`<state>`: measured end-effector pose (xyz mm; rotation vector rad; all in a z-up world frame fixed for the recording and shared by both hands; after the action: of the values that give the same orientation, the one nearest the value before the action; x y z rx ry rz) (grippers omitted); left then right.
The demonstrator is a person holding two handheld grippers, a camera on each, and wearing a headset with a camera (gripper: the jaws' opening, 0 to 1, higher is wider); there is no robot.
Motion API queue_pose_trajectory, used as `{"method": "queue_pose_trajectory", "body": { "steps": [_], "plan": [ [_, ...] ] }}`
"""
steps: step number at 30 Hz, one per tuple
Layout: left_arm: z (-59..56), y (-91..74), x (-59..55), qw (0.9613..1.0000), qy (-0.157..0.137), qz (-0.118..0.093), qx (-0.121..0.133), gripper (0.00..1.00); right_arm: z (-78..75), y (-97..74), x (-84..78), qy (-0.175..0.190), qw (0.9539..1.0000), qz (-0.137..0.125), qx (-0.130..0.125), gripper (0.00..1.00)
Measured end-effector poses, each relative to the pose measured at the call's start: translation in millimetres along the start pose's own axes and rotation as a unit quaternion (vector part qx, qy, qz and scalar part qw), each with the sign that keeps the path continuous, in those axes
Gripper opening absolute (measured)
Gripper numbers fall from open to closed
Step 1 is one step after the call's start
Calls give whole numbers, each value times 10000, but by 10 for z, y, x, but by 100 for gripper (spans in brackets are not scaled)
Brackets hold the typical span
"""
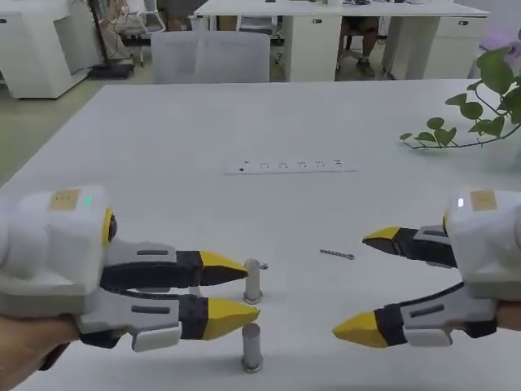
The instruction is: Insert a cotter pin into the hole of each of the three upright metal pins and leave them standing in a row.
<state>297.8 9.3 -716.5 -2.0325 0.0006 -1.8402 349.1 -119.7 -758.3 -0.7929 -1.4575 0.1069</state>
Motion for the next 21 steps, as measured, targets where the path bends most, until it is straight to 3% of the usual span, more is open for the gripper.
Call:
{"method": "queue_pose_trajectory", "body": {
  "steps": [5,15,21],
  "plan": [
    [-23,-22,-12,9998,-47,25,184,32,-160,-54,41,-47,9999,77,-119,81],
    [14,-107,-5,9971,-372,43,660,53,-386,-75,112,-164,9994,231,-215,76],
    [43,-150,-22,9934,-615,37,967,69,-512,-52,112,-224,9988,377,-219,74]
  ]
}}
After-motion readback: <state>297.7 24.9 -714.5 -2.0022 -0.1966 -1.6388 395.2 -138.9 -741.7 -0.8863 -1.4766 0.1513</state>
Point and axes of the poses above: the centre of the closed fingertips' face, and the gripper's own axes: y roughly forward along the fingers, z roughly to its left, x roughly out of its top, the point moved 2 cm from there along -y, roughly backward along the fingers
